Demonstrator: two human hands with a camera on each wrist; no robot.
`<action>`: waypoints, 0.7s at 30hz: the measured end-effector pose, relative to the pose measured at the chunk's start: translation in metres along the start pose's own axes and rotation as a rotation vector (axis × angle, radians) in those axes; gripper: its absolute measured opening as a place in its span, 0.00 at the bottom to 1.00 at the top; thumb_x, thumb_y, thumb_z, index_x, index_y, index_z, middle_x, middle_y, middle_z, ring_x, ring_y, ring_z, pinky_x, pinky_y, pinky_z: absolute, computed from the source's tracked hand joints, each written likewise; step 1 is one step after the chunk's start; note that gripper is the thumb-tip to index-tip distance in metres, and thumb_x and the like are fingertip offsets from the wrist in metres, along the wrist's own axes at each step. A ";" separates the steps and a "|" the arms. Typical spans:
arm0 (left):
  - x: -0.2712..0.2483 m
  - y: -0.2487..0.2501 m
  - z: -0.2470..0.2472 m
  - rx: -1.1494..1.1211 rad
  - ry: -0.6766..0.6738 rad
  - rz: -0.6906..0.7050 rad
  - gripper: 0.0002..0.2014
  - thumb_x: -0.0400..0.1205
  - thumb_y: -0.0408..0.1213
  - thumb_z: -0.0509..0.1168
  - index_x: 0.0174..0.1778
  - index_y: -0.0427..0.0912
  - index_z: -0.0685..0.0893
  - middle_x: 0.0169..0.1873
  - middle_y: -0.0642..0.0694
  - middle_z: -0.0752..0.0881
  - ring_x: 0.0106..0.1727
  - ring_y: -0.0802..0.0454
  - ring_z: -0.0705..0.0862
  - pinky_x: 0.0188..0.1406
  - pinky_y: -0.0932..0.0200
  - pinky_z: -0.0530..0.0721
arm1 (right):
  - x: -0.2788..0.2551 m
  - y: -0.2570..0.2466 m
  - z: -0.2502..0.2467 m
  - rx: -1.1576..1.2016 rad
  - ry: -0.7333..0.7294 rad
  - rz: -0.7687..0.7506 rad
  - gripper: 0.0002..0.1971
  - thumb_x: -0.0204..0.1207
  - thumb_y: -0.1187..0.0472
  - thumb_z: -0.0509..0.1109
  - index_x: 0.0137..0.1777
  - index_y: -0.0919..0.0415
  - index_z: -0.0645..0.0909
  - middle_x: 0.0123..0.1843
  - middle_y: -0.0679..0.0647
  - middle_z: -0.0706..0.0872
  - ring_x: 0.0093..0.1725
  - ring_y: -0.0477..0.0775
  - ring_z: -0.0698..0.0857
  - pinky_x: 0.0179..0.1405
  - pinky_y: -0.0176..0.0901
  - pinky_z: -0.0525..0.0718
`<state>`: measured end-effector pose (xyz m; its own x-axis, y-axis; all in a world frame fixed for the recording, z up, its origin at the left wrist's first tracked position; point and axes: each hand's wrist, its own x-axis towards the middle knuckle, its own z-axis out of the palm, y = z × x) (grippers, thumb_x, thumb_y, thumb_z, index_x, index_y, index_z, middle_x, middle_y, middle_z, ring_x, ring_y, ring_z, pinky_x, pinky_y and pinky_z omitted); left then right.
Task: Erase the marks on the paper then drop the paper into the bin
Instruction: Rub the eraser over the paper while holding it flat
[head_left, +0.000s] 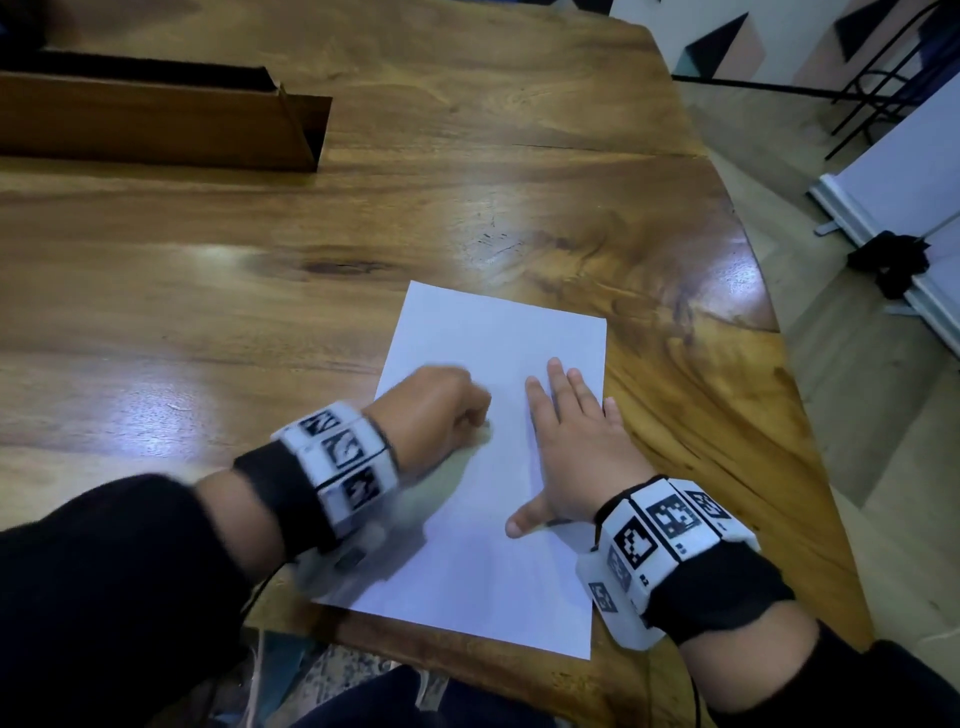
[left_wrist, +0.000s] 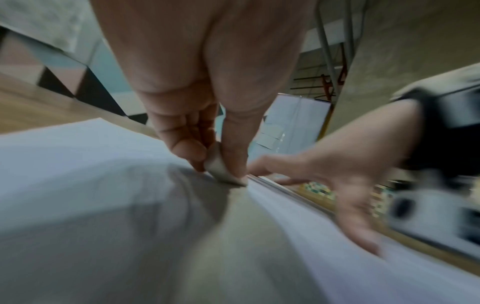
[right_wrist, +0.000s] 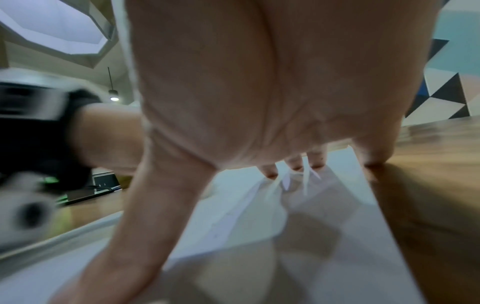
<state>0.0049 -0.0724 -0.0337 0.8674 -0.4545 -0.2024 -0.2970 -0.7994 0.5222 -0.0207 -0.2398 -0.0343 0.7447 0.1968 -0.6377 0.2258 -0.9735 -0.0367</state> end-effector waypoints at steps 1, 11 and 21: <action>-0.014 -0.001 0.003 -0.007 -0.092 0.028 0.09 0.75 0.39 0.68 0.34 0.38 0.82 0.34 0.47 0.76 0.40 0.46 0.77 0.34 0.60 0.63 | -0.001 0.000 -0.001 -0.003 -0.008 0.005 0.73 0.55 0.30 0.78 0.81 0.56 0.24 0.81 0.55 0.20 0.81 0.57 0.26 0.80 0.66 0.39; 0.024 -0.004 -0.006 0.048 0.008 -0.034 0.06 0.75 0.37 0.67 0.36 0.38 0.80 0.36 0.47 0.74 0.41 0.47 0.73 0.28 0.59 0.61 | -0.002 -0.003 -0.005 -0.099 -0.053 0.062 0.72 0.55 0.25 0.73 0.81 0.55 0.24 0.81 0.55 0.21 0.82 0.56 0.27 0.64 0.90 0.40; 0.004 0.000 -0.013 0.041 -0.249 -0.053 0.05 0.70 0.37 0.72 0.39 0.41 0.86 0.34 0.49 0.81 0.38 0.52 0.77 0.29 0.66 0.70 | -0.001 -0.003 -0.006 -0.077 -0.058 0.062 0.73 0.53 0.26 0.75 0.81 0.54 0.26 0.81 0.54 0.21 0.82 0.56 0.28 0.65 0.90 0.39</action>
<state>0.0137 -0.0697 -0.0236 0.7587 -0.4904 -0.4287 -0.2743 -0.8375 0.4725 -0.0181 -0.2368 -0.0294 0.7220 0.1269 -0.6802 0.2293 -0.9714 0.0622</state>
